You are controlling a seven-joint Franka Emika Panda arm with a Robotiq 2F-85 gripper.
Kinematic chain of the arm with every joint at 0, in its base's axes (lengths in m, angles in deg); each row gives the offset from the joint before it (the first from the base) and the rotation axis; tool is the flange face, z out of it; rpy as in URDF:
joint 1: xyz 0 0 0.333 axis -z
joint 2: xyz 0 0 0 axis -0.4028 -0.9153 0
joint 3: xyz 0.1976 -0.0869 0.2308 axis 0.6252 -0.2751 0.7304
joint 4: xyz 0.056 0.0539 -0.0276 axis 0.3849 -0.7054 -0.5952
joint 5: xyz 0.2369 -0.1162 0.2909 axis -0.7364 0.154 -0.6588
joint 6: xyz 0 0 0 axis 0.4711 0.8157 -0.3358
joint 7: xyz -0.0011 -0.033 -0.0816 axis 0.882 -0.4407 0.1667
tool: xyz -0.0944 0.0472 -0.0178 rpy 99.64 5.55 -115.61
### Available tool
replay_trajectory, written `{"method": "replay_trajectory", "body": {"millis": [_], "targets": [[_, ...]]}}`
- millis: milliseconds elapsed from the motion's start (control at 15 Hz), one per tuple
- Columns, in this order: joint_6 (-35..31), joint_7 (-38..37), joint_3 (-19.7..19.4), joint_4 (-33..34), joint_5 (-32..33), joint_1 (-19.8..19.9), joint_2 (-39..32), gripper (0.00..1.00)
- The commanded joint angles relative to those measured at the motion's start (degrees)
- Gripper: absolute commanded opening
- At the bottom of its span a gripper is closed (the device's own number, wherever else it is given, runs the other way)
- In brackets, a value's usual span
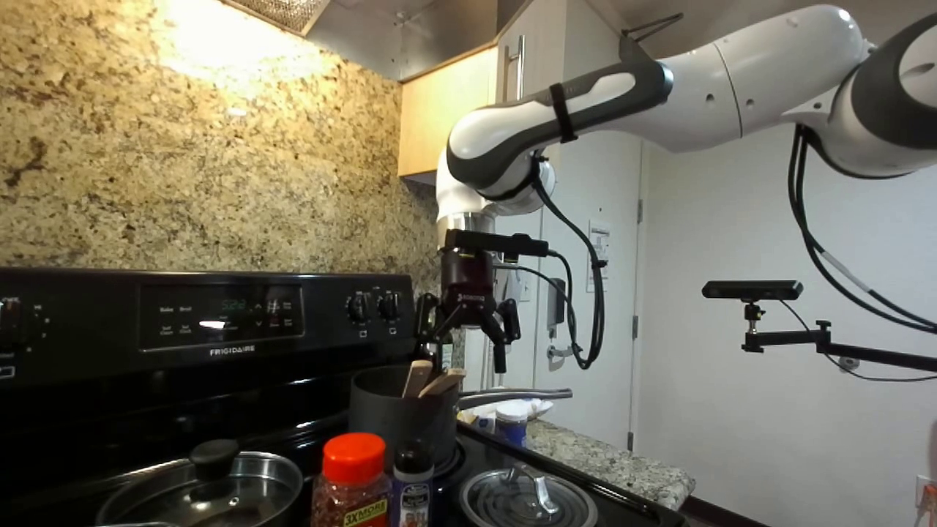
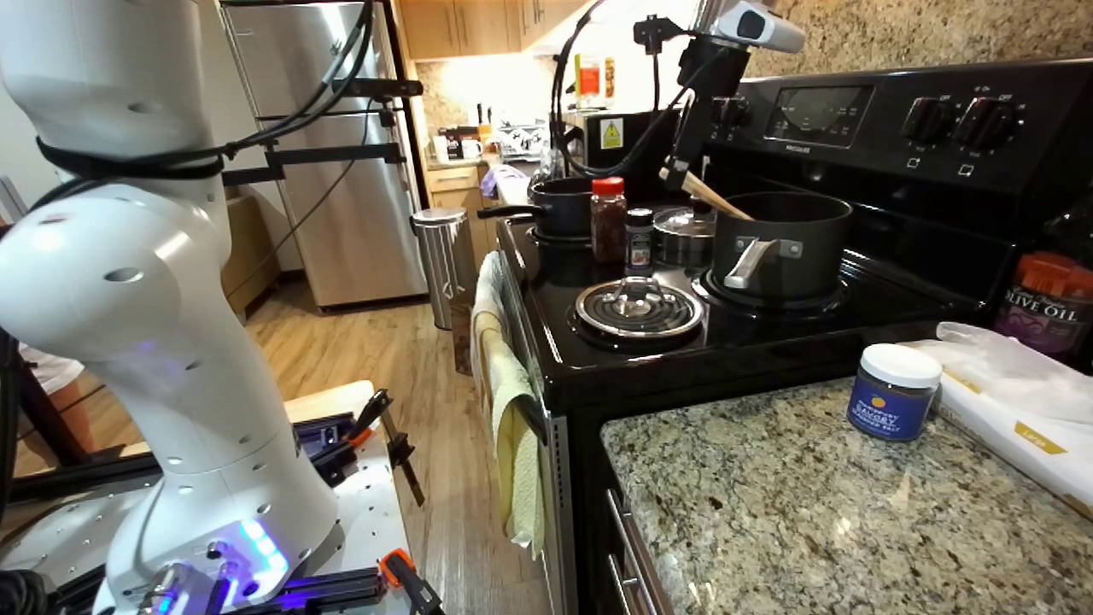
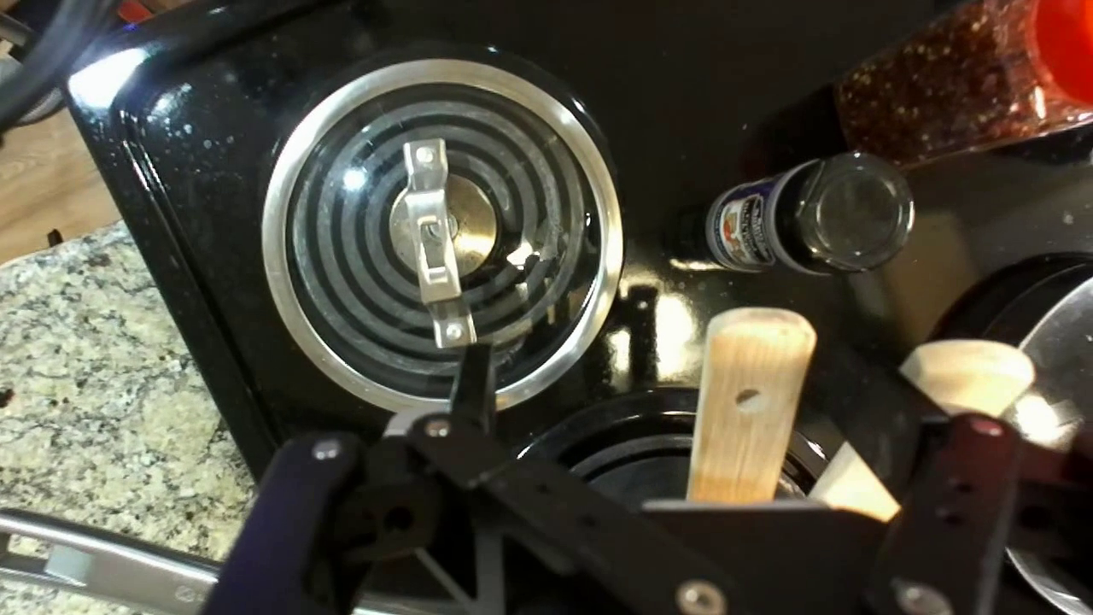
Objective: Remove one wooden spatula from the black pot
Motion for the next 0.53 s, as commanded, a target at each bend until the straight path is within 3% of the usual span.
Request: {"method": "replay_trajectory", "body": {"millis": [0,467], "targets": [[-0.5,2.5,-0.1,-1.7,-3.0,1.1,1.2,1.0],[0.1,6.8,0.1,-2.3,-3.6,0.8,0.2,1.0]]}}
